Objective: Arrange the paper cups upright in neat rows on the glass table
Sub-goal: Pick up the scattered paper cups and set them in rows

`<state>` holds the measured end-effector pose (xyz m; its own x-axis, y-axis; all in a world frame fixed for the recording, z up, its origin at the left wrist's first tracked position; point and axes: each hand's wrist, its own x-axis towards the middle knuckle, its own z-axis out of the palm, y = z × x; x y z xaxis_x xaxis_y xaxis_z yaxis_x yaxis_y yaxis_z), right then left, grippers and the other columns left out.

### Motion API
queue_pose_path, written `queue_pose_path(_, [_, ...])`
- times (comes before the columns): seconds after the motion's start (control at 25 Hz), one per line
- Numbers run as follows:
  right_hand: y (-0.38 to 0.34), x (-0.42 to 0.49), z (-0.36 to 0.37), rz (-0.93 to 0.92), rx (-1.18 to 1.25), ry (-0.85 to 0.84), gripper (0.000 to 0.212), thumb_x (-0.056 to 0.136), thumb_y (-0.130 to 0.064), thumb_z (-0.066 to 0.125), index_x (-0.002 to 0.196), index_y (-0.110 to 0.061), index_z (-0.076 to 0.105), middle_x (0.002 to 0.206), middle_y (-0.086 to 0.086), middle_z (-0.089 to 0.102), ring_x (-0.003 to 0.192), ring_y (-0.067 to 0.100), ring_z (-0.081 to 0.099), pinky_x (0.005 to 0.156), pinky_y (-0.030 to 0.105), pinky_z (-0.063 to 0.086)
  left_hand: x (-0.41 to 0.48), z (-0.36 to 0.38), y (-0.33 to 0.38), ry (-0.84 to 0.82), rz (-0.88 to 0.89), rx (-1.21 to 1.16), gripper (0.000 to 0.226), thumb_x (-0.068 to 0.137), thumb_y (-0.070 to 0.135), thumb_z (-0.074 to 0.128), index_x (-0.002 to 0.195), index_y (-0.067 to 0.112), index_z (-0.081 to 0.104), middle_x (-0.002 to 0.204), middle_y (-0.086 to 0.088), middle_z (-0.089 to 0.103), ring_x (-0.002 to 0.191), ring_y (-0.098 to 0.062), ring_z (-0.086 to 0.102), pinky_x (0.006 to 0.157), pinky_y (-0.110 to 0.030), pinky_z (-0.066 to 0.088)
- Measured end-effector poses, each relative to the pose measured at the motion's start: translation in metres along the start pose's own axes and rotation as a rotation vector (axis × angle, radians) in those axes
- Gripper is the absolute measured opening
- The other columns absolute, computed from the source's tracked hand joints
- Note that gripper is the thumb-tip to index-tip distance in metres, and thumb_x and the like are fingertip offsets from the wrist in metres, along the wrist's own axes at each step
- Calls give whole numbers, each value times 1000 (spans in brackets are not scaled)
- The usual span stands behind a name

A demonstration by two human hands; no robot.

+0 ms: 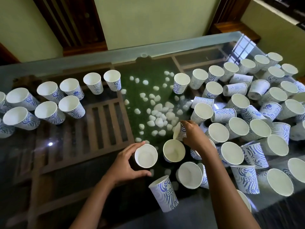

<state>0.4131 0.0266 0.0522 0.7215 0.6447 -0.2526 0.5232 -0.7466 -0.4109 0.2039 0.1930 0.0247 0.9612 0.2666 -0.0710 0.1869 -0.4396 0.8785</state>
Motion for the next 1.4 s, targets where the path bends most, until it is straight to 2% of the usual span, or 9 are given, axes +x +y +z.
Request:
queue_pose_path(0.16, [-1,7,4,18,-73,-16,65,74,-8,71,131,-1,41,128,20,48,117,36,47,94,45,45,1,6,-4,49,-32,-16,91,50,35,88,129,38,43,133,24,47,125,5,42,108,-22,33])
queue_pose_path(0.28, [-3,9,3,12,-67,14,72,70,-13,77,131,-2,41,127,19,50,116,35,49,92,43,45,2,11,-12,152,-89,-69,86,52,20,89,126,33,48,130,17,52,123,0,46,105,-26,37])
queue_pose_path(0.36, [-9,11,2,5,55,74,74,67,-15,80,130,-3,43,126,18,52,115,34,50,91,40,45,3,10,-17,225,-115,-117,84,51,18,90,121,39,47,125,22,53,118,1,49,100,-20,39])
queue_pose_path(0.48, [-26,17,2,-7,248,143,82,64,-17,83,133,-4,41,130,16,51,119,30,49,99,37,42,10,4,-26,334,-157,-220,81,53,12,89,120,31,49,125,14,55,117,-8,52,100,-28,42])
queue_pose_path(0.64, [-58,35,14,-24,397,135,81,64,-20,83,132,-13,40,132,9,49,122,24,45,102,41,43,25,-15,-36,480,-188,-217,78,55,14,87,123,21,51,128,7,53,119,-14,51,101,-35,43])
queue_pose_path(0.88, [-121,80,48,-47,566,161,78,55,-17,87,123,-10,49,121,8,56,106,18,55,90,35,51,64,-62,-52,764,-298,-95,81,55,22,87,127,19,51,130,1,53,120,-14,48,93,-23,36])
queue_pose_path(0.96, [-137,100,60,-53,594,161,79,56,-17,87,124,-12,49,121,6,57,106,16,54,89,30,50,81,-81,-61,842,-327,-54,82,57,23,87,129,17,49,132,-3,52,121,-17,47,95,-27,38])
queue_pose_path(1.12, [-158,136,76,-45,659,199,80,59,-15,85,129,-13,46,126,5,56,111,18,54,96,39,49,115,-108,-75,911,-335,-42,80,60,19,85,130,11,47,135,-9,50,123,-23,47,101,-40,42])
queue_pose_path(1.4, [-172,179,88,-58,663,286,83,62,-18,84,133,-10,43,131,9,53,118,21,52,98,36,47,139,-123,-98,968,-322,-57,80,59,18,86,129,8,48,132,-10,53,121,-21,49,99,-29,40])
